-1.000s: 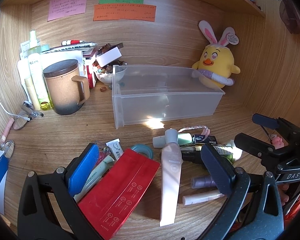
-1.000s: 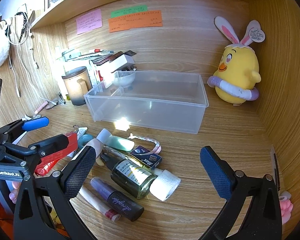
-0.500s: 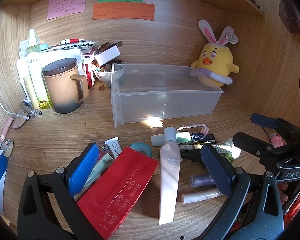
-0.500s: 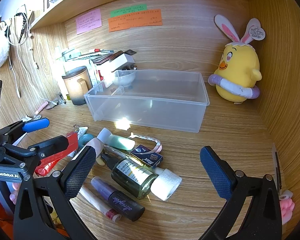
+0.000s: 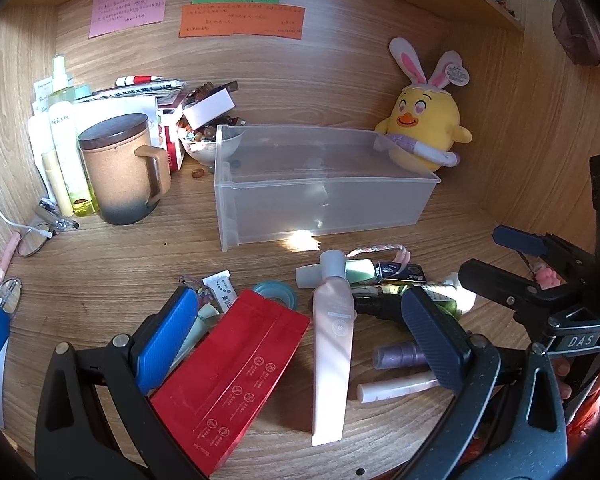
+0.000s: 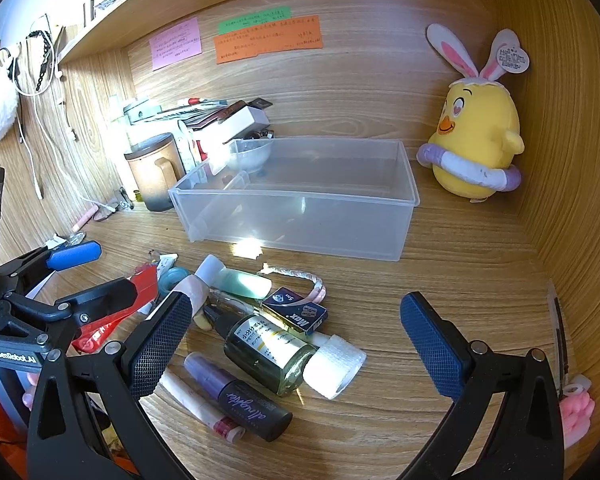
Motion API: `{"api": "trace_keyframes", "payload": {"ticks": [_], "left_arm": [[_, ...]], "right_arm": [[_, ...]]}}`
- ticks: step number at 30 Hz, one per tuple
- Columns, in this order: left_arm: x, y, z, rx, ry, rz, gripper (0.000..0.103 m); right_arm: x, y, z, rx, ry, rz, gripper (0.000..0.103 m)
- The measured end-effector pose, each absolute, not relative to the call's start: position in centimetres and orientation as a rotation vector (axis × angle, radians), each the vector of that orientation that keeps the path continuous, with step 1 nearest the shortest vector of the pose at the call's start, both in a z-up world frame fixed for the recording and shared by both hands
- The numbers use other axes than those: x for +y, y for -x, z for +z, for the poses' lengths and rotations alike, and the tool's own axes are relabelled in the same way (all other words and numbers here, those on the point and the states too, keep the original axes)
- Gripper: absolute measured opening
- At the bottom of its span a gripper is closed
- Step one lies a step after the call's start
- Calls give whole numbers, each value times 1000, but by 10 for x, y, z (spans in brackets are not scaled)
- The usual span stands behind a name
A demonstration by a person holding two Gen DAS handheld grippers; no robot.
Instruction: Organize objects
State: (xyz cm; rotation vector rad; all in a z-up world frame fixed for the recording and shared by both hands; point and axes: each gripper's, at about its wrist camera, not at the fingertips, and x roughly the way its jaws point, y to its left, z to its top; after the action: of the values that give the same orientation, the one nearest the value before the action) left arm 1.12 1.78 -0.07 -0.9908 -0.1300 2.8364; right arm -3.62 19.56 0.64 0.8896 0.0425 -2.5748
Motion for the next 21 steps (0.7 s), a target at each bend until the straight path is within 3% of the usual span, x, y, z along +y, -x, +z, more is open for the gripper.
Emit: {"api": "trace_keyframes", "payload": {"ticks": [5,9,21], "left_arm": [[17,-12,0,-166,975,2824,103],[17,-12,1,-134,984,2820,85],[-5,-19,-14,-55,1114,2812,85]], "right_arm": [[197,37,4,22,-901,-2560,103],[199,35,4,28,-889,-2577,103],[231,36,-4,7,-926,-2682,103]]}}
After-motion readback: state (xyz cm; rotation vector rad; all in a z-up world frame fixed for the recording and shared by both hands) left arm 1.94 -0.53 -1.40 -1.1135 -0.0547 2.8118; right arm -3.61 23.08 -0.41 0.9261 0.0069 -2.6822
